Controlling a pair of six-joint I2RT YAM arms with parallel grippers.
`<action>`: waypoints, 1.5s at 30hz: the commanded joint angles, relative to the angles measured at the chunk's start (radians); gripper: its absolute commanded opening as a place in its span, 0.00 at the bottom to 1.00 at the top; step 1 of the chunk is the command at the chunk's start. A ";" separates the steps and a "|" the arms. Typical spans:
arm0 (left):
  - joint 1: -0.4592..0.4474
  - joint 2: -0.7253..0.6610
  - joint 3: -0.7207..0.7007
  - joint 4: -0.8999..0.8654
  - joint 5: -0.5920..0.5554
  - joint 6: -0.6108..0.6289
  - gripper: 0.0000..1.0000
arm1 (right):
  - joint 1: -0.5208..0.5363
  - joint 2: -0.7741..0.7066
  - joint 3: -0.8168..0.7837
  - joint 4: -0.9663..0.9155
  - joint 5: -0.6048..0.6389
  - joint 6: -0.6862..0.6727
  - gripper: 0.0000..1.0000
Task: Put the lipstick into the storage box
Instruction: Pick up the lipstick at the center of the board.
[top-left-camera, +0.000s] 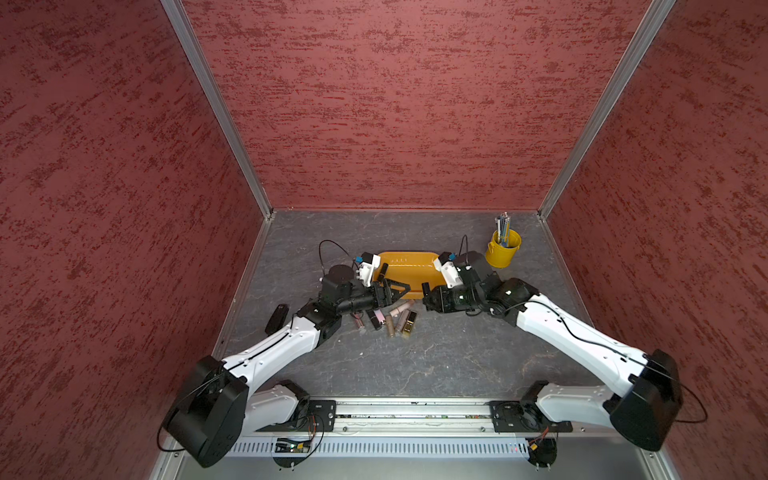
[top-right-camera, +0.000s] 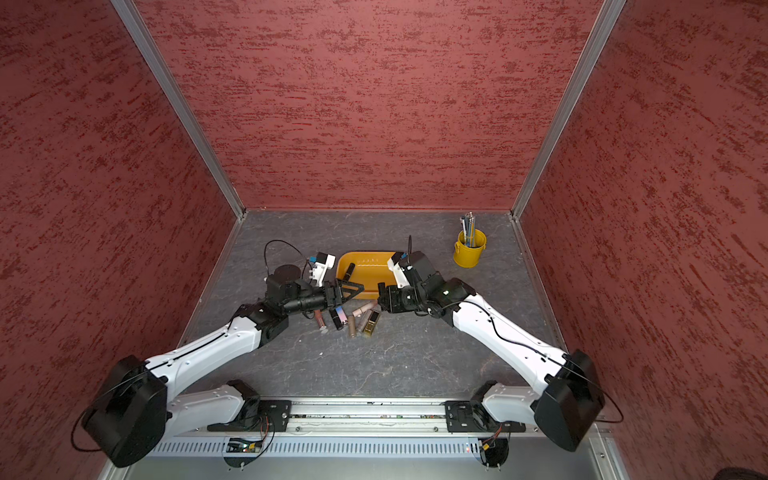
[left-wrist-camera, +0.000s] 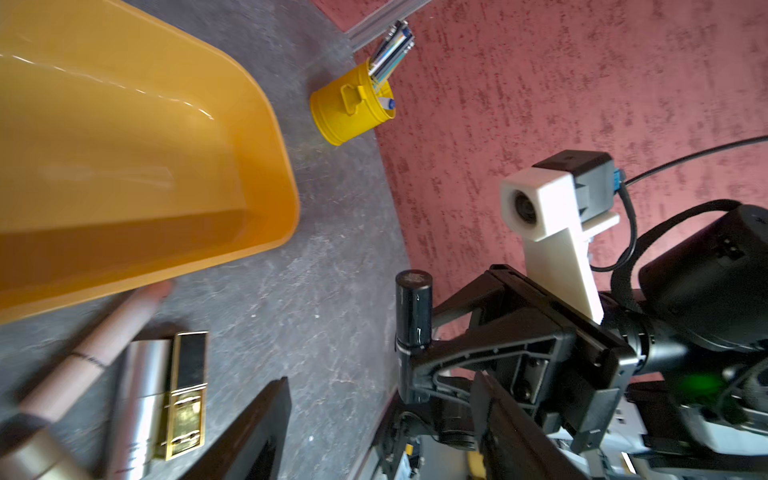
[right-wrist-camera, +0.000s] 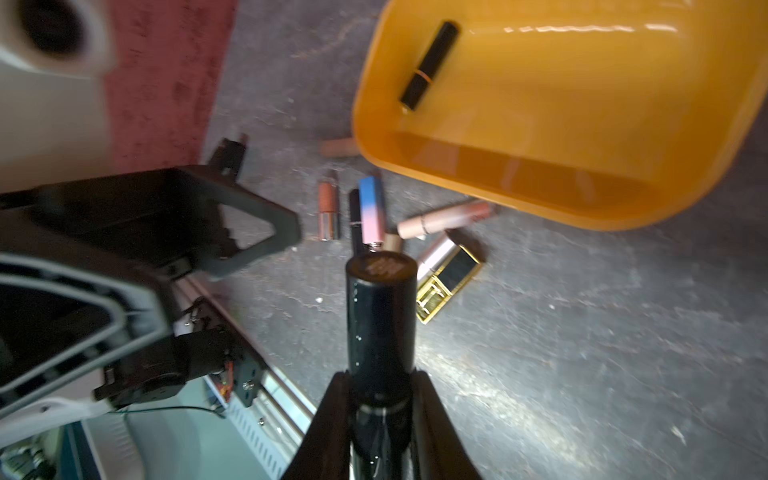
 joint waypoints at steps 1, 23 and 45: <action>0.002 0.043 0.048 0.265 0.113 -0.109 0.73 | -0.025 -0.018 0.002 0.117 -0.208 -0.019 0.20; -0.036 0.067 0.114 0.216 0.141 -0.071 0.62 | -0.051 -0.022 -0.037 0.276 -0.327 0.068 0.20; -0.040 0.061 0.119 0.153 0.113 -0.038 0.23 | -0.065 -0.038 -0.078 0.315 -0.340 0.093 0.20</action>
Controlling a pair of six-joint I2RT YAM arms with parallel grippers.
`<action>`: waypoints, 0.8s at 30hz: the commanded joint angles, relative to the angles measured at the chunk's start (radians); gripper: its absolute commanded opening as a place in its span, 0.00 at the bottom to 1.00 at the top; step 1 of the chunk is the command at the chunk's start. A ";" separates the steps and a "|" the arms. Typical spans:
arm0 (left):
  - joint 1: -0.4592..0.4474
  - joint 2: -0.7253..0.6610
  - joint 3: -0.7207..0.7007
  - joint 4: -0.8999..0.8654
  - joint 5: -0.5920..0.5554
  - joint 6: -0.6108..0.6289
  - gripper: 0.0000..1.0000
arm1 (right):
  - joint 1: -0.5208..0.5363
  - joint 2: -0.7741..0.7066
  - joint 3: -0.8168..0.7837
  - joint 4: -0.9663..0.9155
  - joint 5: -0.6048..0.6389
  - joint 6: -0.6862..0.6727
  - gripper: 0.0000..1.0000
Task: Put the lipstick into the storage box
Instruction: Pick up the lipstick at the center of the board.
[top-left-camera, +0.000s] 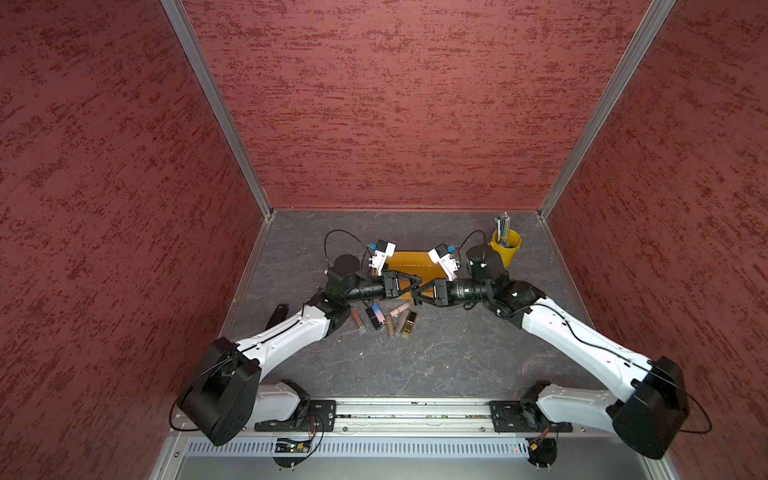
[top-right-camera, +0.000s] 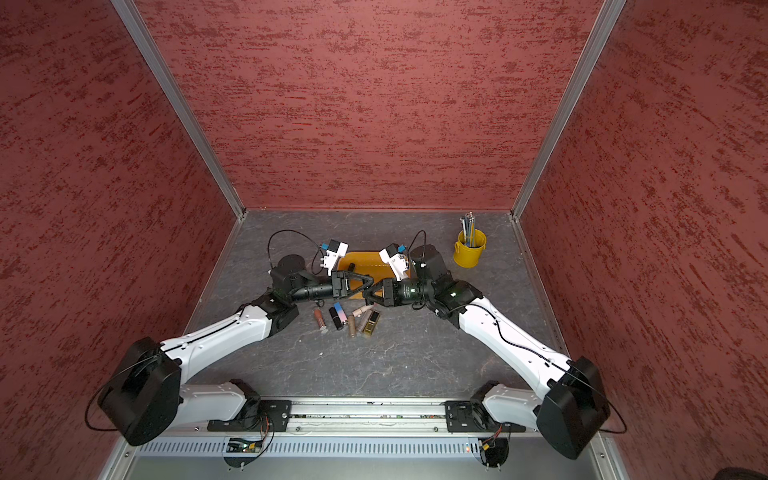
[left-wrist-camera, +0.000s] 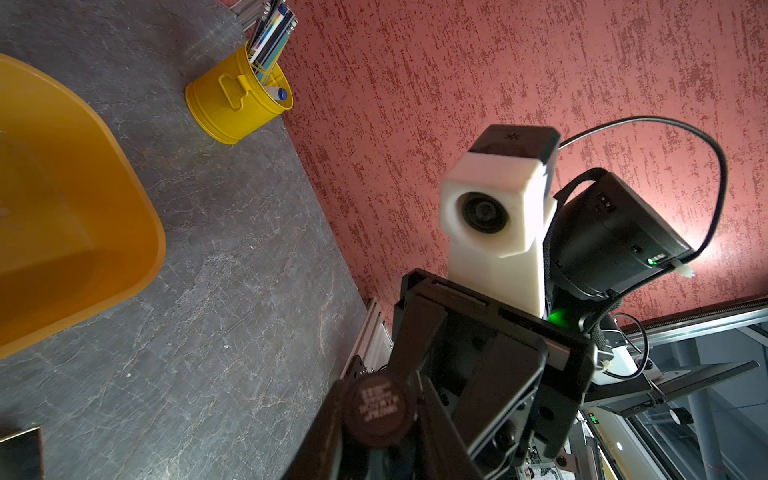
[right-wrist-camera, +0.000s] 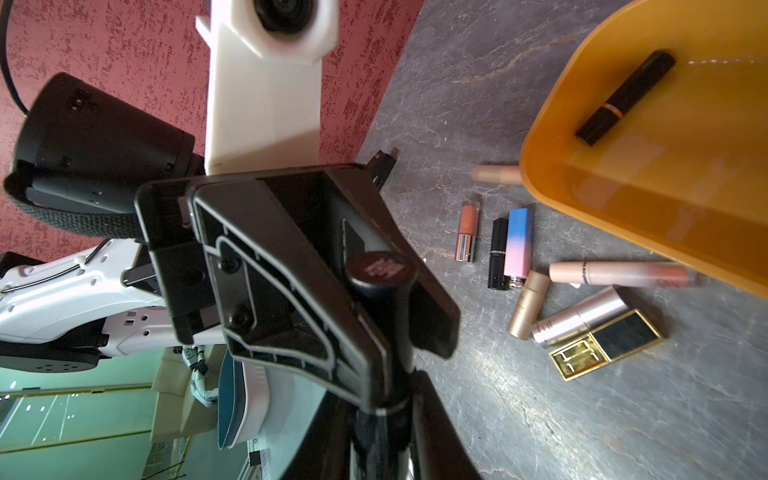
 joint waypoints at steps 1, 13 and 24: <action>-0.003 -0.017 0.019 0.008 -0.007 0.017 0.22 | -0.006 -0.016 -0.012 0.034 -0.016 0.008 0.20; 0.004 -0.017 0.022 -0.046 -0.014 0.028 0.11 | -0.013 -0.019 -0.012 0.026 0.003 0.006 0.51; 0.031 0.003 0.261 -0.670 -0.195 0.314 0.12 | -0.100 -0.111 0.002 -0.116 0.102 -0.054 0.78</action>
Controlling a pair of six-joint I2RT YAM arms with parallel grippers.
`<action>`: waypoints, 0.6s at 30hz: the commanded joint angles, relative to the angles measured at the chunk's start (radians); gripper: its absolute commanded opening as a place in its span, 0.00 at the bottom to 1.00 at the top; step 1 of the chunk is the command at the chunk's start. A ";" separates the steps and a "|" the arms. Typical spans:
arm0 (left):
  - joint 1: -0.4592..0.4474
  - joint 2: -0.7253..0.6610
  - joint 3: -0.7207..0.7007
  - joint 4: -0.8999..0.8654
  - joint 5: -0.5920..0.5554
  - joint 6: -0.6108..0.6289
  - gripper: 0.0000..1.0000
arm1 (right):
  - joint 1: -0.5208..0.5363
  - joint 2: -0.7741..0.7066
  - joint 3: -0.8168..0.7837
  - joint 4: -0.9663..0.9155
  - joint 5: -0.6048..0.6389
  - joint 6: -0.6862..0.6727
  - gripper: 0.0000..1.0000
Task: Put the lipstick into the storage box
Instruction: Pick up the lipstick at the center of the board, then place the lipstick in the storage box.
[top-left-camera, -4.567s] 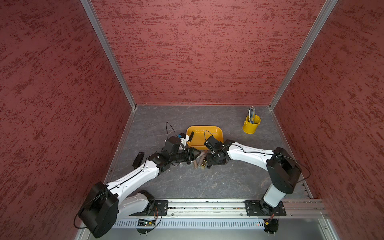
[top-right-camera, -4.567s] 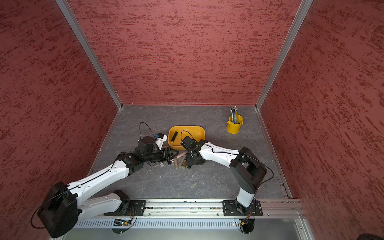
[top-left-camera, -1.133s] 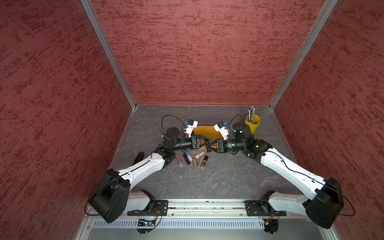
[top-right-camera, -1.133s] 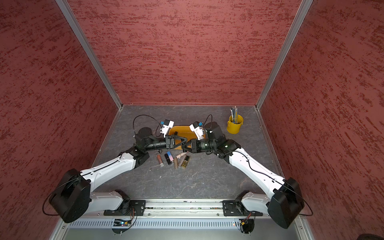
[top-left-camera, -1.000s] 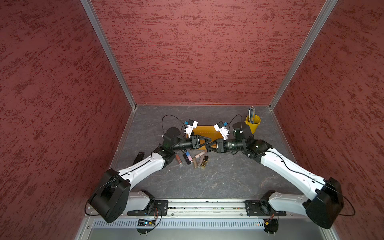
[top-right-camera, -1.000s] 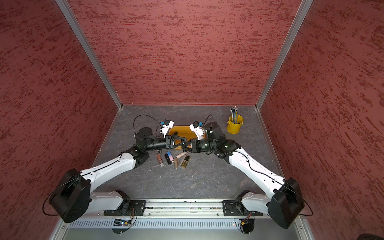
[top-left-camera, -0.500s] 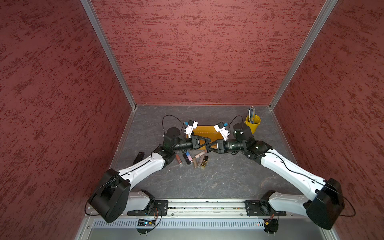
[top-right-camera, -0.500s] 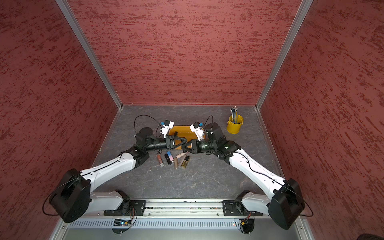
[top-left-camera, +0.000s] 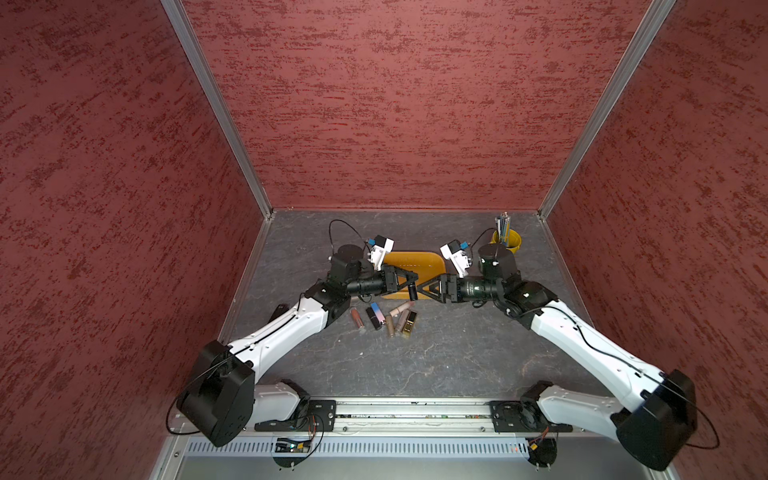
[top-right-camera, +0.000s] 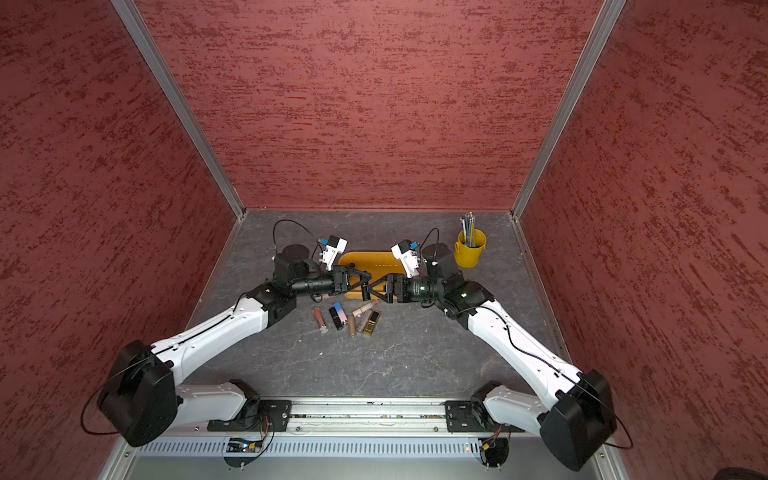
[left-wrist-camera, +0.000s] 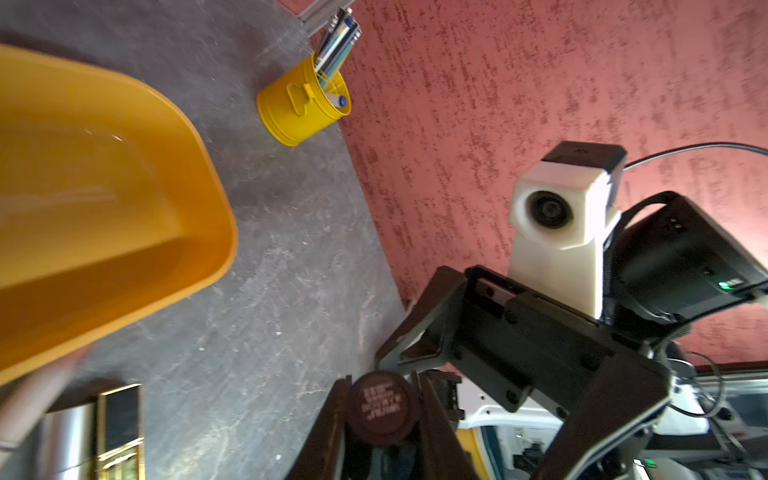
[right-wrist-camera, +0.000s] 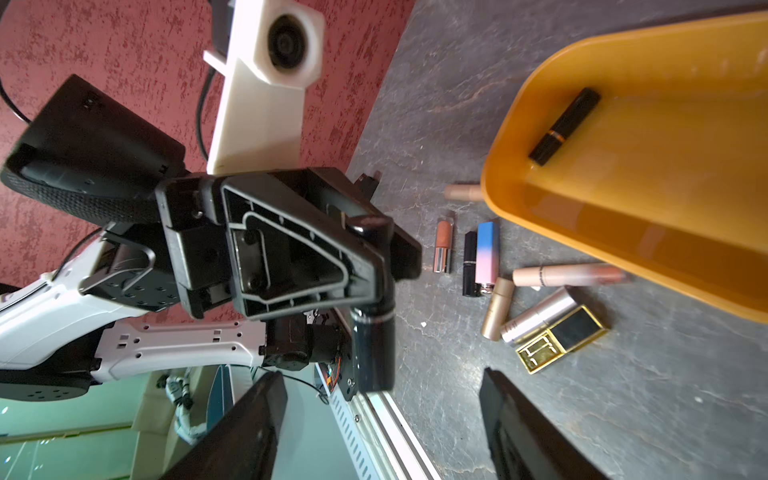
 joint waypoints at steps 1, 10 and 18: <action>0.009 0.029 0.129 -0.325 -0.131 0.175 0.12 | -0.024 -0.039 0.012 -0.077 0.085 -0.043 0.79; 0.016 0.334 0.508 -0.694 -0.390 0.395 0.13 | -0.033 -0.061 -0.011 -0.144 0.203 -0.060 0.79; 0.016 0.576 0.716 -0.796 -0.507 0.500 0.13 | -0.033 -0.097 -0.033 -0.194 0.313 -0.102 0.80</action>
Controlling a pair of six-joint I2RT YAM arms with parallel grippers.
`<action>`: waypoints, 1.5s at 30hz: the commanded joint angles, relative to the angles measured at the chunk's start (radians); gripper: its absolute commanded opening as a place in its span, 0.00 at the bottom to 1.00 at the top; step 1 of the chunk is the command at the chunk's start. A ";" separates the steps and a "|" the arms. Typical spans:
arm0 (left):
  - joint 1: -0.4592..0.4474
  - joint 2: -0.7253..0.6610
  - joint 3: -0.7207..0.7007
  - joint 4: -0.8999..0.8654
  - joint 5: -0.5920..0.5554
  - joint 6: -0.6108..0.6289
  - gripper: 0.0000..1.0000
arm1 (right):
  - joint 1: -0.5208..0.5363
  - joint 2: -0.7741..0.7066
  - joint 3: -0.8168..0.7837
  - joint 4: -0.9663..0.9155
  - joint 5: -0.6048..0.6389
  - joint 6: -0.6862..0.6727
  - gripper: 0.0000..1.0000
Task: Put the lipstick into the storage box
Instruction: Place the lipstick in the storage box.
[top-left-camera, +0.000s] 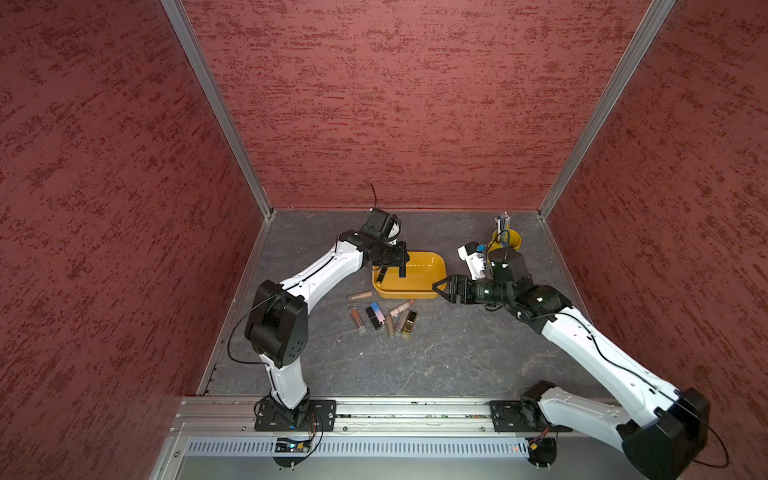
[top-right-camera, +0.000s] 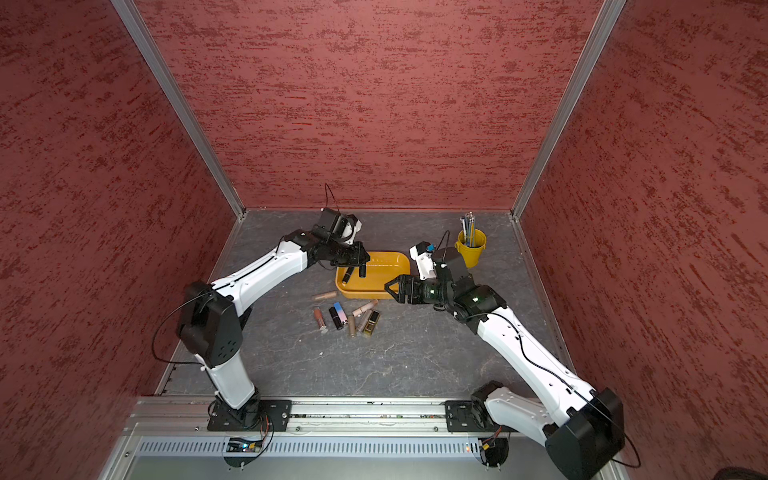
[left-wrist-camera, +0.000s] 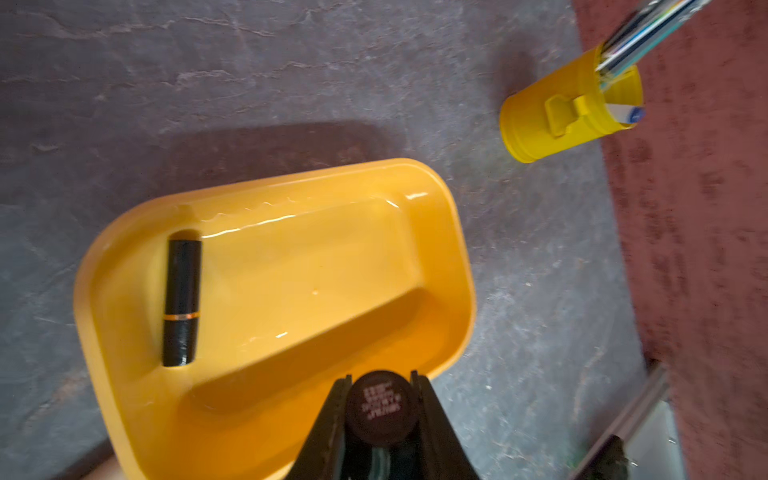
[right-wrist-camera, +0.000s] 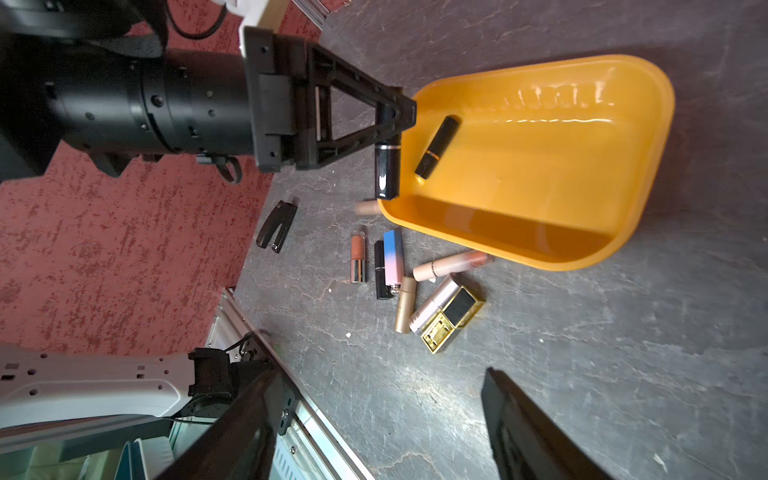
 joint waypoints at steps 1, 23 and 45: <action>0.002 0.066 0.071 -0.085 -0.086 0.085 0.13 | -0.004 -0.033 -0.025 -0.033 0.097 -0.043 0.82; 0.025 0.341 0.251 -0.179 -0.232 0.175 0.13 | -0.003 0.097 -0.110 0.062 0.011 -0.139 0.93; 0.028 0.471 0.345 -0.203 -0.253 0.182 0.27 | -0.004 0.154 -0.117 0.085 -0.001 -0.124 0.93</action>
